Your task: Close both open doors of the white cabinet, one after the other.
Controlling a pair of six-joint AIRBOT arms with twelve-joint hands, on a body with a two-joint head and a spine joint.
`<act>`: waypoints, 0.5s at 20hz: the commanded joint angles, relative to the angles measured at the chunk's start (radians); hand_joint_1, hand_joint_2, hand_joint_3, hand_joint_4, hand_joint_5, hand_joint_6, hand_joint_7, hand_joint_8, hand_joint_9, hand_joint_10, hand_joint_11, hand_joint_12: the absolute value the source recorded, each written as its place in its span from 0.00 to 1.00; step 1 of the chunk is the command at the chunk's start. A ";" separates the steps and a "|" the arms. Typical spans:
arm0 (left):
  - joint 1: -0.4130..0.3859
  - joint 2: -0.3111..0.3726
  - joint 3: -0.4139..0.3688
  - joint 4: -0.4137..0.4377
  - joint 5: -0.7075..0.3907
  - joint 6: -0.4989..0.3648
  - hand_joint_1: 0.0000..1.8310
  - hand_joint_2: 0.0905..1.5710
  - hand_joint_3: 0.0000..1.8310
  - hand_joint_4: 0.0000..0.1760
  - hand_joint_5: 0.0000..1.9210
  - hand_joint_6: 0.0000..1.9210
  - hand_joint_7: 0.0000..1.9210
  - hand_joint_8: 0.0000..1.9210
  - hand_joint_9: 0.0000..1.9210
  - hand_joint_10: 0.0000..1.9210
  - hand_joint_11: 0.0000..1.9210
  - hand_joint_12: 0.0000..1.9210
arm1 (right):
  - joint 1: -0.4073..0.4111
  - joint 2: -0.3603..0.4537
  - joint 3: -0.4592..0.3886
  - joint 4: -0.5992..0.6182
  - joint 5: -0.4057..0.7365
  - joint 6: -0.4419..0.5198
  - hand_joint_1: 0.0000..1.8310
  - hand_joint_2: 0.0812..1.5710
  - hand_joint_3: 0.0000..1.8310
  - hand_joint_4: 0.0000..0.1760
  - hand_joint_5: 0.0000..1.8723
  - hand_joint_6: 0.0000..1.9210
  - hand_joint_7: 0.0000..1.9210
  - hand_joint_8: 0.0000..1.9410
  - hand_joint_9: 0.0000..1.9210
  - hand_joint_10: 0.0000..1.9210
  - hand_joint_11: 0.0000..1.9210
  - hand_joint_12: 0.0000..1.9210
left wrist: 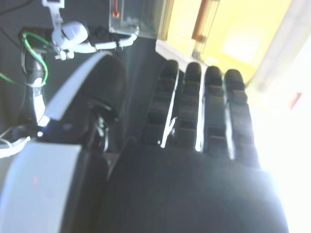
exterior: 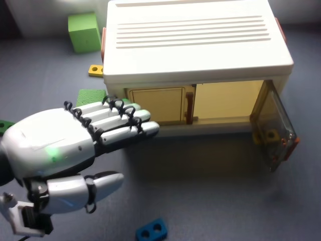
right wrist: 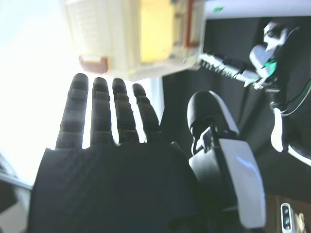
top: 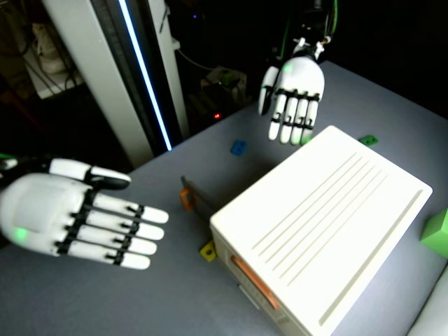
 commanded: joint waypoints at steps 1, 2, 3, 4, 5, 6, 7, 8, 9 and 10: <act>0.010 0.019 -0.012 -0.049 -0.135 0.014 0.00 1.00 0.11 0.00 0.02 0.00 0.00 0.00 0.00 0.00 0.01 0.01 | 0.021 -0.005 0.005 0.014 0.087 0.010 0.00 0.90 0.00 0.00 0.00 0.00 0.00 0.00 0.00 0.00 0.00 0.00; 0.024 0.031 -0.023 -0.077 -0.147 0.040 0.00 1.00 0.10 0.00 0.00 0.00 0.00 0.00 0.00 0.00 0.00 0.00 | 0.035 -0.009 0.007 0.003 0.074 0.010 0.00 0.90 0.00 0.00 0.00 0.00 0.00 0.00 0.00 0.00 0.00 0.00; 0.034 0.037 -0.029 -0.094 -0.154 0.053 0.00 1.00 0.10 0.00 0.00 0.00 0.00 0.00 0.00 0.00 0.00 0.00 | 0.045 -0.012 0.009 -0.005 0.064 0.010 0.00 0.91 0.01 0.00 0.00 0.00 0.00 0.00 0.00 0.00 0.00 0.00; 0.047 0.046 -0.036 -0.115 -0.167 0.068 0.00 1.00 0.10 0.00 0.00 0.00 0.00 0.00 0.00 0.00 0.00 0.00 | 0.062 -0.016 0.011 -0.021 0.048 0.010 0.00 0.91 0.01 0.00 0.00 0.00 0.00 0.00 0.00 0.00 0.00 0.00; 0.056 0.053 -0.041 -0.131 -0.176 0.077 0.00 1.00 0.09 0.00 0.00 0.00 0.00 0.00 0.00 0.00 0.00 0.00 | 0.073 -0.019 0.013 -0.034 0.039 0.010 0.00 0.91 0.01 0.00 0.00 0.00 0.00 0.00 0.00 0.00 0.00 0.00; 0.066 0.060 -0.047 -0.154 -0.186 0.092 0.00 1.00 0.10 0.00 0.00 0.00 0.00 0.00 0.00 0.00 0.00 0.00 | 0.080 -0.021 0.014 -0.043 0.034 0.010 0.00 0.91 0.01 0.00 0.00 0.00 0.00 0.00 0.00 0.00 0.00 0.00; 0.083 0.068 -0.058 -0.188 -0.207 0.119 0.00 1.00 0.12 0.00 0.00 0.00 0.00 0.00 0.00 0.00 0.01 0.00 | 0.088 -0.024 0.015 -0.052 0.032 0.010 0.00 0.91 0.01 0.00 0.00 0.00 0.00 0.00 0.00 0.00 0.00 0.00; 0.097 0.074 -0.064 -0.210 -0.223 0.133 0.00 1.00 0.10 0.00 0.00 0.00 0.00 0.00 0.00 0.00 0.01 0.01 | 0.092 -0.026 0.016 -0.055 0.031 0.010 0.00 0.91 0.01 0.00 0.00 0.00 0.00 0.00 0.00 0.00 0.00 0.00; 0.128 0.084 -0.076 -0.260 -0.265 0.159 0.00 1.00 0.09 0.00 0.00 0.00 0.00 0.00 0.00 0.00 0.02 0.01 | 0.102 -0.029 0.018 -0.064 0.026 0.010 0.00 0.91 0.01 0.00 0.00 0.00 0.00 0.00 0.00 0.00 0.00 0.00; 0.148 0.090 -0.082 -0.283 -0.286 0.172 0.00 1.00 0.09 0.00 0.00 0.00 0.00 0.00 0.00 0.00 0.01 0.01 | 0.110 -0.031 0.019 -0.071 0.019 0.010 0.00 0.91 0.01 0.00 0.00 0.00 0.00 0.00 0.00 0.00 0.00 0.00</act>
